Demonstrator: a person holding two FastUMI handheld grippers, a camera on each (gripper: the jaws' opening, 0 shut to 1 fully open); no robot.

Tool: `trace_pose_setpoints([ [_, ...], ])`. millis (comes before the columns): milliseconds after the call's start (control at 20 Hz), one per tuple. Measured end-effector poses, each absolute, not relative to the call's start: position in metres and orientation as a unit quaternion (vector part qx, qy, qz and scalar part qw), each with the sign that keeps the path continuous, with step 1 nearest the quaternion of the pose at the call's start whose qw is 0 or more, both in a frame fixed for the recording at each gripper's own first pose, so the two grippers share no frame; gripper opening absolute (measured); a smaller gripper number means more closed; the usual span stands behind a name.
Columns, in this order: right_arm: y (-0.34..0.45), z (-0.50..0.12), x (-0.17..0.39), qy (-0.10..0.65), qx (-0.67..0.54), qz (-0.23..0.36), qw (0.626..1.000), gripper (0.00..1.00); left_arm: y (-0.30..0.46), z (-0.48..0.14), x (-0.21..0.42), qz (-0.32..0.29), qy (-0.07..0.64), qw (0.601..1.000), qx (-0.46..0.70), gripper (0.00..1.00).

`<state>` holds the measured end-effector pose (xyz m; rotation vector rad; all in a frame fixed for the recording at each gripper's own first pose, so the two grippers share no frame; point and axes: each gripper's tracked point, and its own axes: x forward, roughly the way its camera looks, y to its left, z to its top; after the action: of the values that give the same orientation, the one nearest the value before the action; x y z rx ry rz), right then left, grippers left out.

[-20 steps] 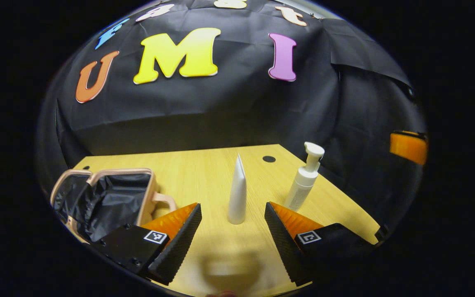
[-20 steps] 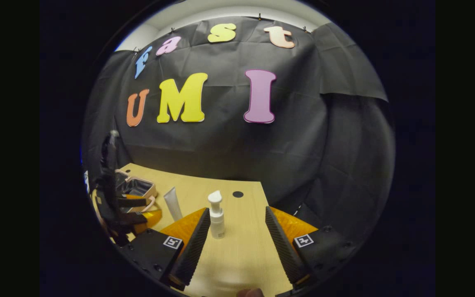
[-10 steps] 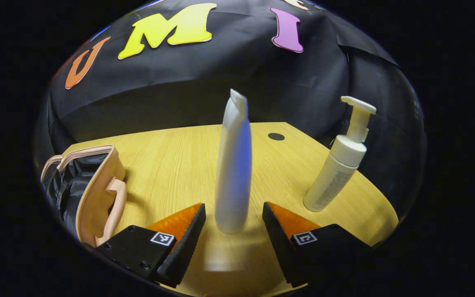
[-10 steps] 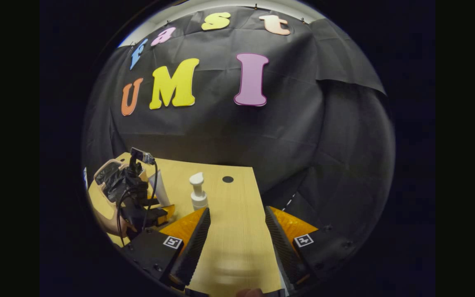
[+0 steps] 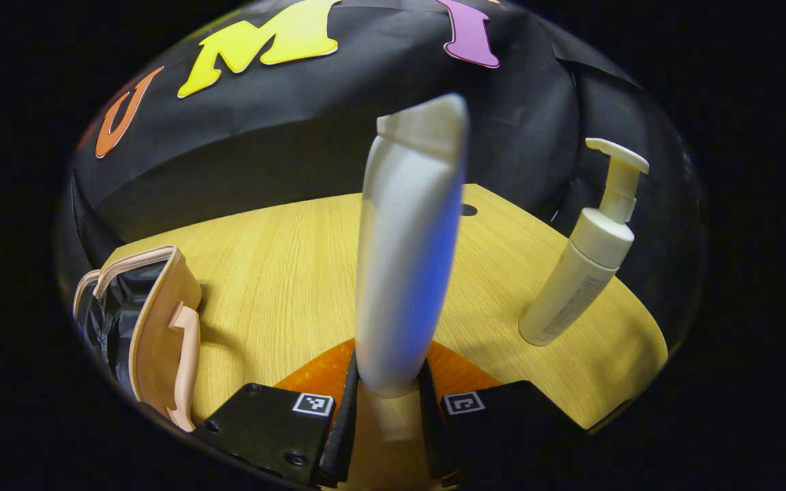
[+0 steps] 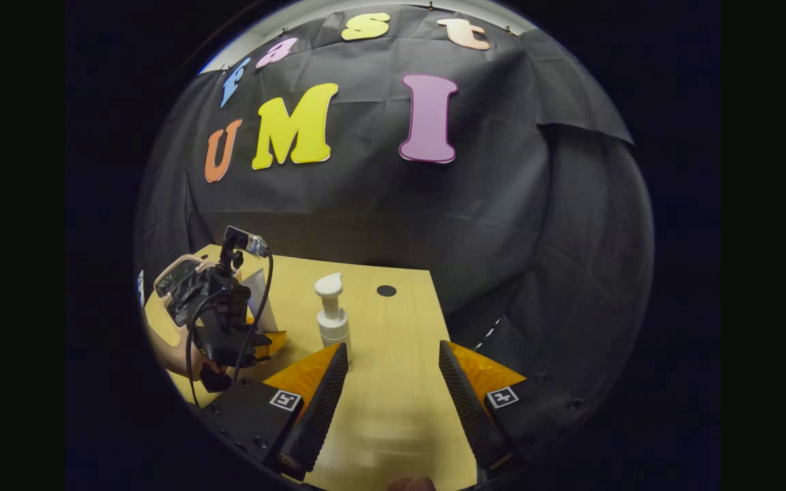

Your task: First open the suitcase, pack the skin care products into it, and then close the suitcase.

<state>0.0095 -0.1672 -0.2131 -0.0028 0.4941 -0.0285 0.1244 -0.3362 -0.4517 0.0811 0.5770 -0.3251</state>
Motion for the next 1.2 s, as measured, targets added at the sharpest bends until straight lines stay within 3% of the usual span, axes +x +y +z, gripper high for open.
trace_pose_setpoints([
  [450,-0.104,-0.291,0.071,0.273,0.026,0.042,0.961,0.8,-0.281,-0.369,0.057,-0.152,0.289,0.945,0.015,0.44],
  [650,-0.09,-0.303,0.097,0.269,0.039,0.042,0.962,0.79,-0.243,-0.337,0.022,-0.119,0.301,0.946,-0.017,0.48],
  [700,-0.088,-0.308,0.103,0.27,0.036,0.042,0.961,0.8,-0.231,-0.331,0.016,-0.108,0.301,0.947,-0.017,0.43],
  [850,-0.083,-0.325,0.112,0.288,0.06,0.036,0.955,0.8,-0.191,-0.324,0.004,-0.069,0.305,0.95,-0.002,0.43],
  [1050,-0.087,-0.34,0.12,0.3,0.076,0.007,0.951,0.7,-0.142,-0.32,-0.006,-0.022,0.312,0.95,-0.007,0.43],
  [1100,-0.089,-0.341,0.122,0.301,0.074,0.004,0.951,0.66,-0.131,-0.321,-0.007,-0.013,0.313,0.95,-0.008,0.48],
  [1200,-0.086,-0.345,0.127,0.304,0.064,0.004,0.951,0.55,-0.111,-0.32,-0.01,0.001,0.315,0.949,-0.008,0.43],
])
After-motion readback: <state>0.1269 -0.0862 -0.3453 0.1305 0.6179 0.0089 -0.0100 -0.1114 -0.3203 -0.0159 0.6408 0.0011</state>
